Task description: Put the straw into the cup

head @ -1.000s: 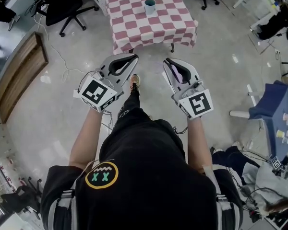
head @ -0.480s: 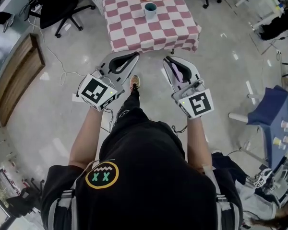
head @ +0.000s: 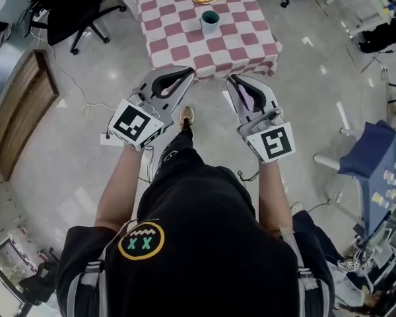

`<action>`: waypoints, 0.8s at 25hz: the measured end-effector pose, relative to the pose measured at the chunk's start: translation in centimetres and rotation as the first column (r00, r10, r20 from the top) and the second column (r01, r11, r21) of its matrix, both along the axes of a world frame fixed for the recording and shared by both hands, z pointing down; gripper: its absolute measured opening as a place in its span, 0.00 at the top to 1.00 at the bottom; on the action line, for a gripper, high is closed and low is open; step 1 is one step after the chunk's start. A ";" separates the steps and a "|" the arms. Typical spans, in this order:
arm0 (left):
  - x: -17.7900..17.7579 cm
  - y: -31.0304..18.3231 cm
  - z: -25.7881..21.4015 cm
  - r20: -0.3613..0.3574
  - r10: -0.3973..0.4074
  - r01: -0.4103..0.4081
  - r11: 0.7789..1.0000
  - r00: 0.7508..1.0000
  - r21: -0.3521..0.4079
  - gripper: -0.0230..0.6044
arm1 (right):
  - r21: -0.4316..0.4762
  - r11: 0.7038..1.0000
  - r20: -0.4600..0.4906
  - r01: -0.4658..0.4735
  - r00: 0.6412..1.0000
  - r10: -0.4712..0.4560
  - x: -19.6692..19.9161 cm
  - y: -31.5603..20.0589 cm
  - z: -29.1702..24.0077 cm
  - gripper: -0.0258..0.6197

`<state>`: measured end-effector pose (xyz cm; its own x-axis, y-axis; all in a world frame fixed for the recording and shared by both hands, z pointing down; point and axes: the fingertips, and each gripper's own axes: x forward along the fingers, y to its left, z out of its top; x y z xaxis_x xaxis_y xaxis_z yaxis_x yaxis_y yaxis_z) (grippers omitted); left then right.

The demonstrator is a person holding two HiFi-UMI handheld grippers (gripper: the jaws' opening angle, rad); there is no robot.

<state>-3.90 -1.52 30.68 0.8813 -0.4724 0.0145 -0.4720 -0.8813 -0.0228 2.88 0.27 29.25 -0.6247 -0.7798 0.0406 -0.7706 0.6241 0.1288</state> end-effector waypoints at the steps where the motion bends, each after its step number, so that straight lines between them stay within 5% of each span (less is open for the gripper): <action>1: -0.1 -0.9 0.0 0.005 0.004 -0.004 1.000 1.000 0.002 0.93 | -0.002 1.000 -0.002 -0.004 1.000 0.004 -0.1 -0.9 -0.1 0.88; 20: 0.1 -13.0 0.1 -0.029 0.083 -0.083 0.997 0.996 -0.006 0.93 | -0.009 0.998 -0.061 -0.068 0.996 0.067 -1.4 -13.5 -0.8 0.88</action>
